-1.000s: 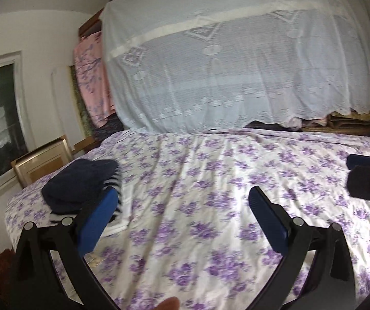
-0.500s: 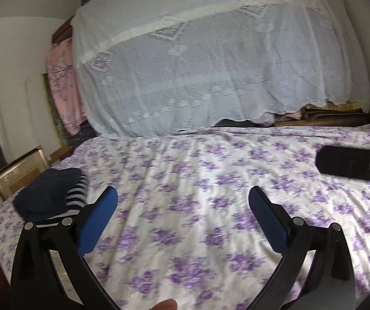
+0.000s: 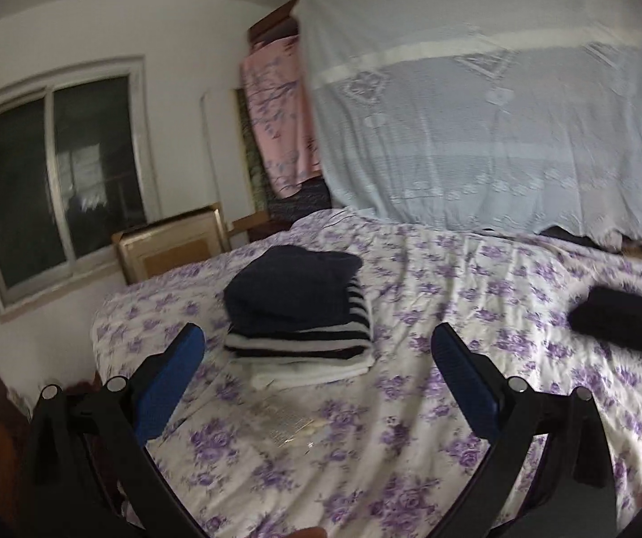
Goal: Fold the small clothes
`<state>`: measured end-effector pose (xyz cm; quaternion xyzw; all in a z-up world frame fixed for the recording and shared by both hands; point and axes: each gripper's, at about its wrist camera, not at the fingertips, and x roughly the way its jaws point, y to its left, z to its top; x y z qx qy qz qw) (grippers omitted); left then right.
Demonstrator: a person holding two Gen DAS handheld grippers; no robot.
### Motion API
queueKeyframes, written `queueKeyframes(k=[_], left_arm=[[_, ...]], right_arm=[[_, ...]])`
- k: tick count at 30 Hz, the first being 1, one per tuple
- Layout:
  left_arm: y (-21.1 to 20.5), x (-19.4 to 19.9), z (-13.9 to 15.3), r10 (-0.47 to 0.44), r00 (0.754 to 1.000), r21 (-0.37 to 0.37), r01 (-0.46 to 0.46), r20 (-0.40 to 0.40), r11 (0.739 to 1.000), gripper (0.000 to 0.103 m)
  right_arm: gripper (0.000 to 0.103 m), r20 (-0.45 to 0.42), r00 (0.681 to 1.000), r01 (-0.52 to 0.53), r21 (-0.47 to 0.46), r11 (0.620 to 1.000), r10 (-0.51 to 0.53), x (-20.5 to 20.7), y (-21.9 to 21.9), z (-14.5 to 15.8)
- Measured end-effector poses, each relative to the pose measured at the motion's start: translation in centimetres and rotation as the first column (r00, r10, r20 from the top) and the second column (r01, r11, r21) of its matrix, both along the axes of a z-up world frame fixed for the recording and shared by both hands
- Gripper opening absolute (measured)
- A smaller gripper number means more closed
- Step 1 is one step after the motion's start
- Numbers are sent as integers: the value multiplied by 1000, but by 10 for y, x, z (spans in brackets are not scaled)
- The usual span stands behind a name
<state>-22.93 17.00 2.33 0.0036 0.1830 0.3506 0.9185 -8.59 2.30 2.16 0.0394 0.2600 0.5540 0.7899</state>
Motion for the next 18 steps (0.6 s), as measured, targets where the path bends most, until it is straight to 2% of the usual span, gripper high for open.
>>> queueKeyframes(k=[4, 9, 18], left_arm=[[10, -7, 2, 19, 1000, -39, -18, 16, 999, 98], [3, -7, 1, 65, 998, 21, -65, 3, 998, 98], [-1, -6, 4, 65, 998, 10, -65, 1, 998, 98]], right_arm=[[99, -30, 999, -15, -32, 999, 14, -2, 13, -8], [99, 13, 1000, -25, -32, 999, 25, -13, 11, -6], [100, 12, 1000, -27, -25, 999, 27, -14, 7, -4]])
